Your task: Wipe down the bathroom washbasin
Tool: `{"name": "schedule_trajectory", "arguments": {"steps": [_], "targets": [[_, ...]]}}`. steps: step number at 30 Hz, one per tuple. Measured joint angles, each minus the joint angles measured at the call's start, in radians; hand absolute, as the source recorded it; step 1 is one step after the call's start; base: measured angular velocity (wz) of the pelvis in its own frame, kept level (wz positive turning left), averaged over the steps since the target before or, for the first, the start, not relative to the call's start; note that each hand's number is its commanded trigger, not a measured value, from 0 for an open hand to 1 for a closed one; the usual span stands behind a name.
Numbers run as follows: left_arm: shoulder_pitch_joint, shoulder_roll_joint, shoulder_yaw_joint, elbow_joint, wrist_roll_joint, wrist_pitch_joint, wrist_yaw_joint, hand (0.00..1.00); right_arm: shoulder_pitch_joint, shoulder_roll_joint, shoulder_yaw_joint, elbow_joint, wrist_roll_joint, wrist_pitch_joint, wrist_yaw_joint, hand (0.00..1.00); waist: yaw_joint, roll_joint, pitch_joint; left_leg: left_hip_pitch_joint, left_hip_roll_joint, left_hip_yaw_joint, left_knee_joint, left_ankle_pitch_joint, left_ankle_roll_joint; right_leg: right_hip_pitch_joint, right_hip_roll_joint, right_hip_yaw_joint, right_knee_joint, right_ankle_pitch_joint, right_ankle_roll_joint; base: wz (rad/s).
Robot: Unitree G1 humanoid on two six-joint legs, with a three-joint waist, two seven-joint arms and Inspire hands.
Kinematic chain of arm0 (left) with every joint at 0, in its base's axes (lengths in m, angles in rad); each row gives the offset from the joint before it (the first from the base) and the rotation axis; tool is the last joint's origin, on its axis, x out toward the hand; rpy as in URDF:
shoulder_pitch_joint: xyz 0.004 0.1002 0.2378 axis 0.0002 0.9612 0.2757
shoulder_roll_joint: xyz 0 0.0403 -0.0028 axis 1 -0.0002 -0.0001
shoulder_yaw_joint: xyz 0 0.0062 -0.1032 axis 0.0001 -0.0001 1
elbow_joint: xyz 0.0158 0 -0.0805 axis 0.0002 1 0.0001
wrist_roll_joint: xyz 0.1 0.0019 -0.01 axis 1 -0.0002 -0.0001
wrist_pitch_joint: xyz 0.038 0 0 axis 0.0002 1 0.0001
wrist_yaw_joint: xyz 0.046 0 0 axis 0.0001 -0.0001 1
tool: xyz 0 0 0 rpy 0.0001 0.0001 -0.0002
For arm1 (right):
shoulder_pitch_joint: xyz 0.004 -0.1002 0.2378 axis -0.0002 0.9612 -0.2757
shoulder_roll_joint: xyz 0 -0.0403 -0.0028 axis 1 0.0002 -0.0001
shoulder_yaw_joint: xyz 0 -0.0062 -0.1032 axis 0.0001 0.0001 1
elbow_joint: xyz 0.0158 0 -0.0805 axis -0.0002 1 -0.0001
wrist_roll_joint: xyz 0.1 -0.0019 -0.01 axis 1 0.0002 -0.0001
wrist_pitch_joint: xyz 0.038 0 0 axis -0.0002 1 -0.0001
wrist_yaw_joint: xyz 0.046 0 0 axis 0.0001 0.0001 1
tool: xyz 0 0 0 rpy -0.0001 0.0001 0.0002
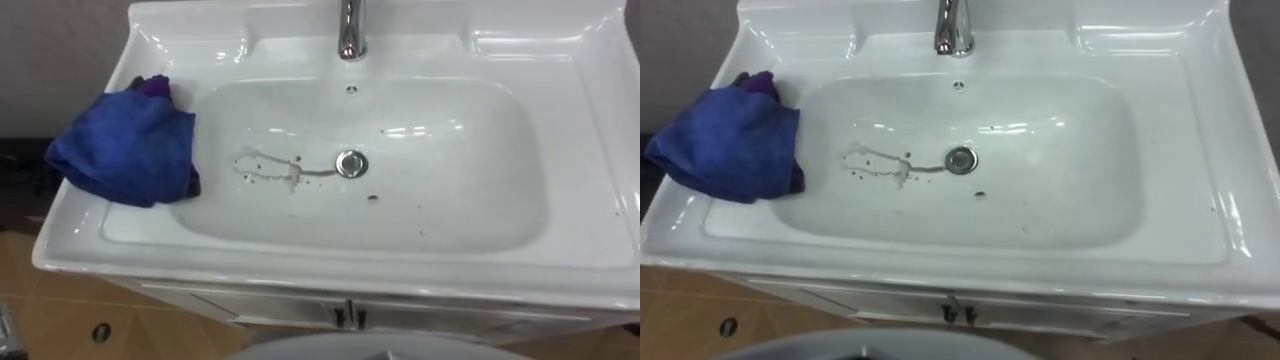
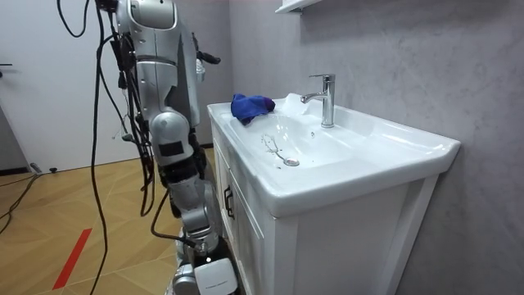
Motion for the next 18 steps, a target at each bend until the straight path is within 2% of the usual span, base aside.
{"name": "schedule_trajectory", "arguments": {"steps": [3,6,10,12,15,18], "targets": [[0.004,-0.003,-0.071,0.000,0.046,-0.001,-0.047,0.00,-0.009,0.003,0.003,0.004,0.003,-0.016,0.002,0.00,-0.017,-0.004,0.0000,0.004,-0.001,0.001,0.001,0.000,0.000,0.011,0.000,-0.002,-0.007,0.000,0.000,0.00],[0.025,-0.020,-0.141,-0.001,0.087,-0.002,-0.117,0.00,-0.009,0.005,0.007,0.008,0.009,-0.025,0.000,0.00,-0.023,-0.008,-0.0022,0.007,-0.002,0.005,0.000,0.001,0.001,0.010,-0.001,0.000,-0.013,0.000,0.000,-0.02],[0.052,-0.058,-0.201,-0.001,0.090,-0.001,-0.197,0.00,-0.007,0.007,0.007,0.009,0.012,-0.025,0.011,0.00,-0.038,-0.018,-0.0025,0.018,-0.002,0.006,-0.001,0.001,0.001,0.012,-0.001,0.004,-0.013,0.000,0.000,-0.02],[0.057,-0.065,-0.234,-0.001,0.090,-0.001,-0.215,0.00,-0.007,0.010,0.007,0.010,0.014,-0.025,0.019,0.00,-0.043,-0.025,-0.0031,0.018,-0.002,0.005,-0.004,0.001,0.001,0.013,-0.001,0.003,-0.013,0.000,0.000,0.00],[0.068,-0.094,-0.290,0.015,0.090,0.000,-0.252,0.00,-0.010,0.017,0.007,0.011,0.018,-0.025,0.031,0.00,-0.048,-0.033,-0.0044,0.019,-0.003,0.004,-0.007,0.001,0.001,0.014,-0.002,0.002,-0.013,0.000,0.000,0.00],[0.071,-0.099,-0.338,0.053,0.090,0.022,-0.291,0.00,-0.029,0.018,0.007,0.033,0.023,-0.025,0.038,0.00,-0.061,-0.036,-0.0048,0.018,-0.003,0.005,-0.004,0.001,0.001,0.011,-0.001,0.003,-0.014,0.000,0.000,0.00]]}}
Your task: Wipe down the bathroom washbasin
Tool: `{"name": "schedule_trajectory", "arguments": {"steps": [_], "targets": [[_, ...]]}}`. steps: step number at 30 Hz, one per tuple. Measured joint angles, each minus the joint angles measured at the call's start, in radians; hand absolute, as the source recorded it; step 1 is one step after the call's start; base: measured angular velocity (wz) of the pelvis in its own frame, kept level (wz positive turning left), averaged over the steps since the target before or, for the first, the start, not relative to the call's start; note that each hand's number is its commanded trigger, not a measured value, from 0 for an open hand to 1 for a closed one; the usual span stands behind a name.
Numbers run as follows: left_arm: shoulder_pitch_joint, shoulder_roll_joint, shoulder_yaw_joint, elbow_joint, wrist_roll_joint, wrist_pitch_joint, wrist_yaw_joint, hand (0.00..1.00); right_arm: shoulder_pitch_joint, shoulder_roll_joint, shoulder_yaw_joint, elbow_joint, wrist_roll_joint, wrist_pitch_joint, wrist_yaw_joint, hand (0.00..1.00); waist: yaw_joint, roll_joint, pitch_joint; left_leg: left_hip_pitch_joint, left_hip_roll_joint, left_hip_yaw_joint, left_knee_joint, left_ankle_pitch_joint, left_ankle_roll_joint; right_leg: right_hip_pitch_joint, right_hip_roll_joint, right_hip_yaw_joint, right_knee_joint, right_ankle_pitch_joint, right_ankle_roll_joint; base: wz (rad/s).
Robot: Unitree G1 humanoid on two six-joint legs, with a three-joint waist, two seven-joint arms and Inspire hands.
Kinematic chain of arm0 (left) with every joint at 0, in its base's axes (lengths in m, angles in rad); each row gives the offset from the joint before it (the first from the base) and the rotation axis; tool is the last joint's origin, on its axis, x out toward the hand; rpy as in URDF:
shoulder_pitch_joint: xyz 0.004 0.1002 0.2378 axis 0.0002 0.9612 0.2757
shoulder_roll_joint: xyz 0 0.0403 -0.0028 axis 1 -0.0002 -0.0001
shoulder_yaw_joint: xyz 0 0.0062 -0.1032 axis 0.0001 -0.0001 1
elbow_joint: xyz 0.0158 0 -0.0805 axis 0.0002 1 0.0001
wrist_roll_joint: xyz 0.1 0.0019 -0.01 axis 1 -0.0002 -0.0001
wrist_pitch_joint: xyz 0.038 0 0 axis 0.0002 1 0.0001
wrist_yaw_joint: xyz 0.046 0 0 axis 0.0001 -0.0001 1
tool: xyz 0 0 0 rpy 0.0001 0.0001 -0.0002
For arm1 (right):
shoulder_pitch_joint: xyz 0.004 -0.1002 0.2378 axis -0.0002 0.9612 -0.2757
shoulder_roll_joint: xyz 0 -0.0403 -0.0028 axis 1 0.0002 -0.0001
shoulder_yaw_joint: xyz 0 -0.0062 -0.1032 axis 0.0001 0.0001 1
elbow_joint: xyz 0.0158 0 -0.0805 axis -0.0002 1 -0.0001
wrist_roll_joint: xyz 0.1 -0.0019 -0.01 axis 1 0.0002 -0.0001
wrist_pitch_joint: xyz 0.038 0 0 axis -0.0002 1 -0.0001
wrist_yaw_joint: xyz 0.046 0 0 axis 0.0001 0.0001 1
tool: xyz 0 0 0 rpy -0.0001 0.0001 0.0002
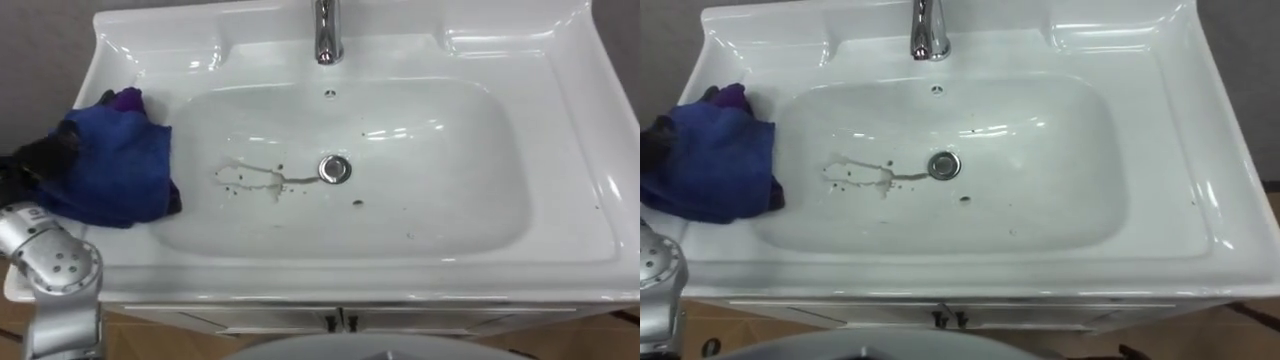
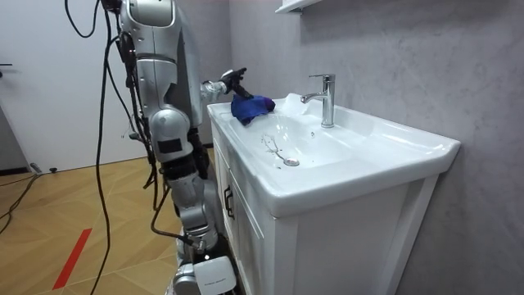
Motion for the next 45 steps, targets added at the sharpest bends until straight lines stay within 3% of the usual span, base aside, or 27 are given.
{"name": "schedule_trajectory", "arguments": {"steps": [9,13,27,35,45], "targets": [[0.000,-0.002,-0.090,0.029,-0.001,0.000,-0.071,0.00,-0.016,-0.010,0.022,-0.003,-0.001,0.004,0.018,0.00,-0.021,0.004,-0.0024,0.000,0.002,0.015,-0.012,0.001,0.000,-0.003,0.001,0.012,0.002,0.000,0.000,-0.05],[0.000,-0.002,-0.097,0.034,-0.001,0.001,-0.095,0.00,-0.024,-0.007,0.030,-0.003,-0.001,0.004,0.022,0.00,-0.025,-0.002,-0.0057,0.002,0.003,0.026,-0.012,0.002,0.001,-0.017,0.000,0.026,0.002,0.000,0.000,-0.09],[-0.007,-0.002,-0.098,0.013,0.002,0.001,-0.100,0.00,-0.019,-0.001,0.028,0.004,0.030,-0.014,0.025,0.00,-0.031,-0.001,-0.0024,0.017,0.003,0.038,-0.020,0.002,0.001,-0.013,0.001,0.052,0.001,0.000,0.000,-0.03],[-0.014,-0.002,-0.099,0.019,0.144,-0.003,-0.090,0.00,-0.018,0.002,0.040,0.009,0.039,-0.017,0.017,0.00,-0.035,-0.003,0.0011,0.017,0.010,0.048,-0.034,0.003,-0.002,-0.015,0.008,0.059,0.002,0.002,-0.003,-0.04],[-0.013,-0.002,-0.136,0.185,0.280,0.004,-0.051,0.00,-0.018,0.008,0.059,0.006,0.060,-0.013,0.007,0.00,-0.052,-0.013,0.0002,0.032,0.010,0.038,-0.035,0.004,-0.002,-0.009,0.010,0.052,-0.001,0.002,-0.003,0.01]]}}
